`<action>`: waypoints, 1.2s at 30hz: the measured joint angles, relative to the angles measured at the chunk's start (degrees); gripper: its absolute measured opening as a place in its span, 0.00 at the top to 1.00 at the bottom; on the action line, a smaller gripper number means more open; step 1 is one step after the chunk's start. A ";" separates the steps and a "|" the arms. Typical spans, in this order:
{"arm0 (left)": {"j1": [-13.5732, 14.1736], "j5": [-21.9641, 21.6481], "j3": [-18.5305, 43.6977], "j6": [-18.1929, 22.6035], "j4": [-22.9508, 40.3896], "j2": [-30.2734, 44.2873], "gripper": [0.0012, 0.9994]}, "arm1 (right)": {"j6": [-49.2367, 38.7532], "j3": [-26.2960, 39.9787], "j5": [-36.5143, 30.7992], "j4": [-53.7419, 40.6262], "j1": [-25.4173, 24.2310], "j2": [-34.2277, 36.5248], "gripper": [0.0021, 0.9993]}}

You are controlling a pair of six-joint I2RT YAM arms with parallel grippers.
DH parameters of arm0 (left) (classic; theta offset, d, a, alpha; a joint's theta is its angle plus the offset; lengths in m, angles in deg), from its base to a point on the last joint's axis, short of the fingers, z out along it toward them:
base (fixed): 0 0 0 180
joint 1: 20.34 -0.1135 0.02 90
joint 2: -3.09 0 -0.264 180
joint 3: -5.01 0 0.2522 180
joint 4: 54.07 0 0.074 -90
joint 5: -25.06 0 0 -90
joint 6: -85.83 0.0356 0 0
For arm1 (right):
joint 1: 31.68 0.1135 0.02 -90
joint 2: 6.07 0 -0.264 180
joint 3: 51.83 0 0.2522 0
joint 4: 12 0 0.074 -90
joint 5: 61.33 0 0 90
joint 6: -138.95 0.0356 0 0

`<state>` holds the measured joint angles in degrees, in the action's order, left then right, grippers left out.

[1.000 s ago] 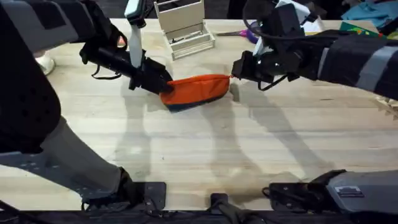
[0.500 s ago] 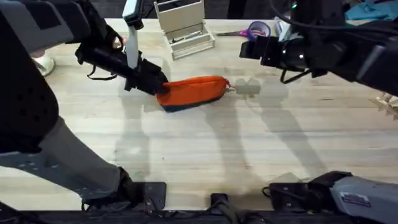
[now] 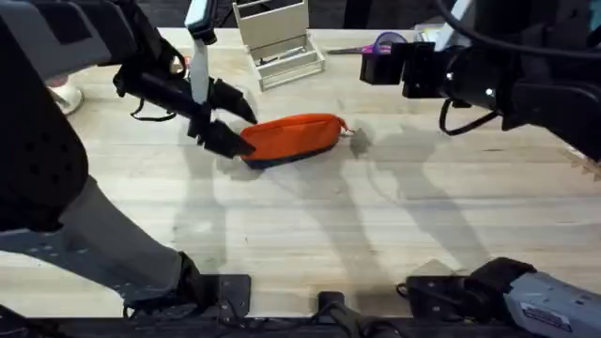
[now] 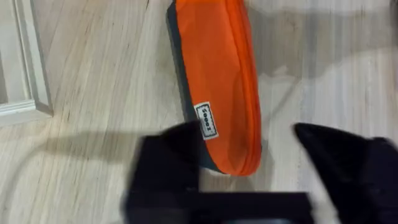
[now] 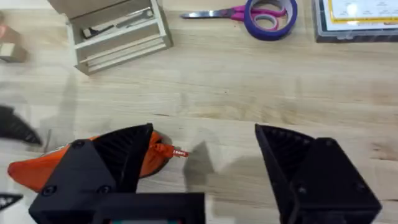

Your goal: Unzip the bag, pick up the pens from the table one at a time and place them inside, then zip the bag closed.

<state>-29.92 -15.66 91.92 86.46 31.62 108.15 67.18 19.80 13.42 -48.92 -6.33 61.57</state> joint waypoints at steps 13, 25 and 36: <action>-0.15 -0.97 0.17 -0.18 2.67 0.02 0.00 | -0.90 0.00 -0.02 -0.37 0.36 -3.91 0.00; -0.63 -5.14 14.38 -1.20 13.35 -0.74 0.00 | -3.79 0.00 -0.17 -11.21 0.36 -11.78 0.00; -0.63 -13.72 25.00 -18.31 18.36 -12.70 0.00 | -4.17 0.00 -0.17 -13.78 0.36 -21.69 0.00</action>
<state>-30.56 -29.38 116.92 68.14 49.98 95.45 63.01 19.80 13.25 -62.70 -5.96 39.88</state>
